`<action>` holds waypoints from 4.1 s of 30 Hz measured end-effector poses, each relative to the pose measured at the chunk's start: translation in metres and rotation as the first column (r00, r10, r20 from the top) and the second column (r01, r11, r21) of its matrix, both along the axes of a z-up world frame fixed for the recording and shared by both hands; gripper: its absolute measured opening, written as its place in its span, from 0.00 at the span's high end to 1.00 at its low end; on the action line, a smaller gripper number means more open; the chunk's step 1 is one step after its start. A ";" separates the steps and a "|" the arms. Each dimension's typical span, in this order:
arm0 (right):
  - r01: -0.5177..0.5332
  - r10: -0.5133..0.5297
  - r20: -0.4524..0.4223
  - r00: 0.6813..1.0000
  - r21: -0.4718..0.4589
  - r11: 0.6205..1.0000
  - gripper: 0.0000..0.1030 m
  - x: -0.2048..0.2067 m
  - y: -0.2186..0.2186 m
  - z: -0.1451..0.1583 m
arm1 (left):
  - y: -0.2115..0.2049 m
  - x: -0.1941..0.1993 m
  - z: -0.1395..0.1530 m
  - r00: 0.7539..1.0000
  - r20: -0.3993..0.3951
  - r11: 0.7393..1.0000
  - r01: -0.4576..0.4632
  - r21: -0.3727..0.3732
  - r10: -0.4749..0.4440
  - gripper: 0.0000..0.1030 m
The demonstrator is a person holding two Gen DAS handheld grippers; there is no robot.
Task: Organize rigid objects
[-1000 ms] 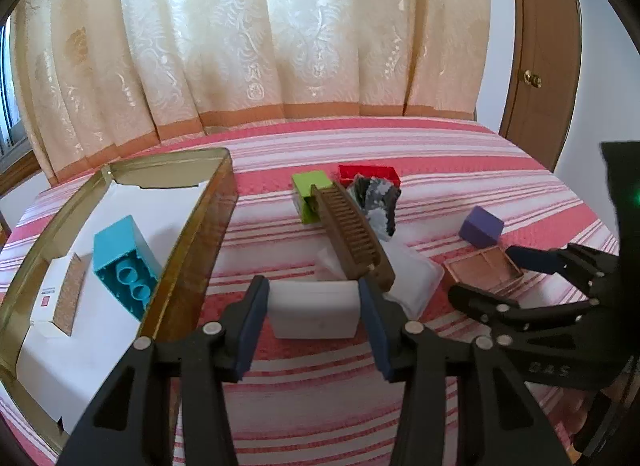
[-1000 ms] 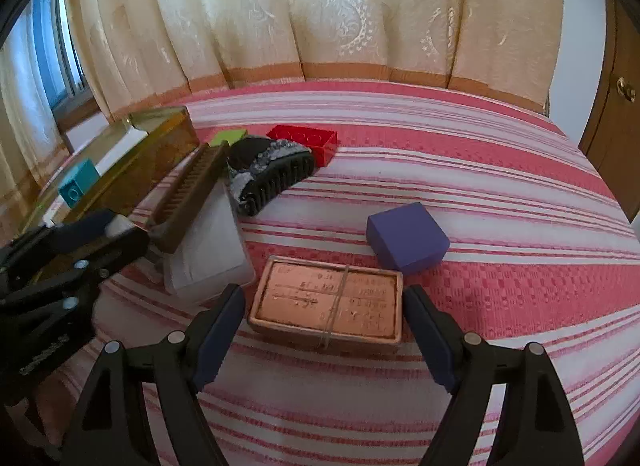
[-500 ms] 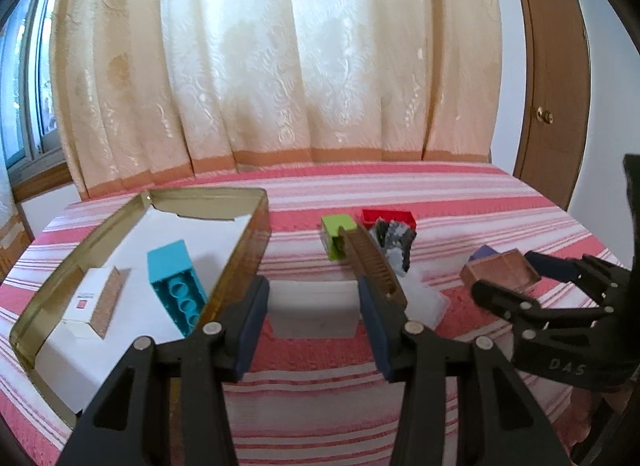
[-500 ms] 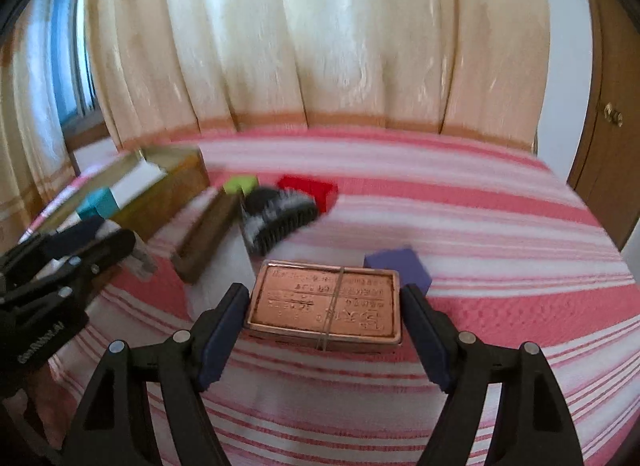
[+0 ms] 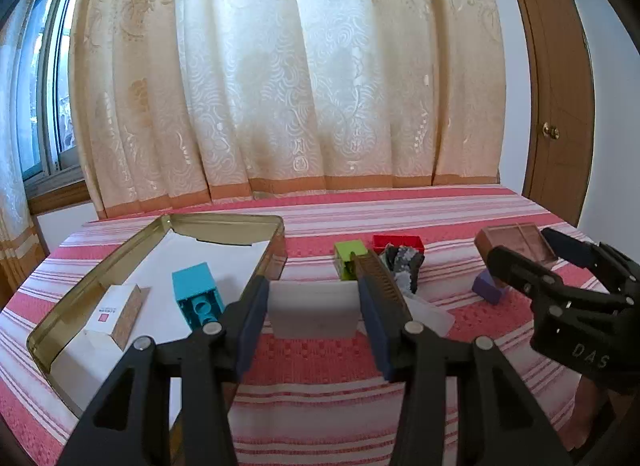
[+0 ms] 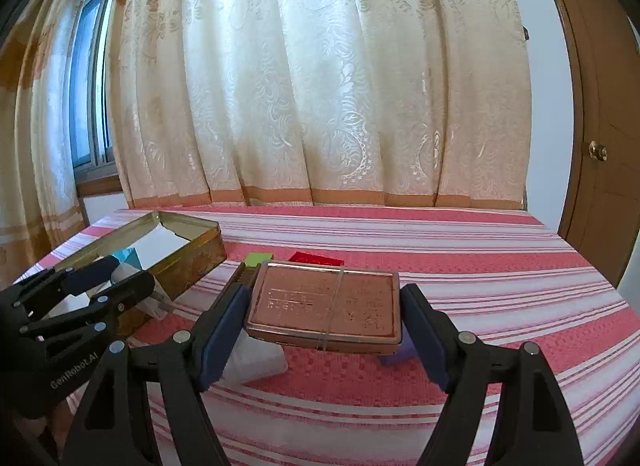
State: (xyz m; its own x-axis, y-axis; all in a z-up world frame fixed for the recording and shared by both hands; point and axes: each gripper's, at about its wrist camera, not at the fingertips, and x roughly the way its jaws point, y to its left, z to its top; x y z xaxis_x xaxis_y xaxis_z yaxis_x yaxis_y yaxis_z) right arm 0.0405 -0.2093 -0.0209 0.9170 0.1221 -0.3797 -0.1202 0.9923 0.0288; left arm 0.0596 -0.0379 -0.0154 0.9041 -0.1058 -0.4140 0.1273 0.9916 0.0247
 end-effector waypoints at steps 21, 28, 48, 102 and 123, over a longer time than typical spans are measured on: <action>-0.025 0.021 0.134 0.991 0.025 0.999 0.23 -0.013 0.022 0.008 | 0.023 -0.014 0.005 0.993 0.101 0.998 -0.061 -0.020 0.063 0.55; -0.045 0.042 0.135 0.990 0.023 0.999 0.23 -0.013 0.031 0.007 | 0.032 -0.014 0.006 0.991 0.105 0.996 -0.082 -0.024 0.084 0.55; -0.099 0.098 0.137 0.986 0.005 0.995 0.23 -0.011 0.062 0.007 | 0.056 -0.017 0.006 0.983 0.123 0.991 -0.130 -0.035 0.133 0.55; -0.212 0.213 0.140 0.967 -0.017 0.977 0.23 -0.014 0.119 0.003 | 0.110 -0.023 0.004 0.967 0.124 0.974 -0.216 -0.062 0.223 0.55; -0.265 0.266 0.138 0.954 -0.027 0.964 0.23 -0.013 0.144 0.001 | 0.132 -0.026 0.004 0.957 0.117 0.964 -0.259 -0.057 0.264 0.55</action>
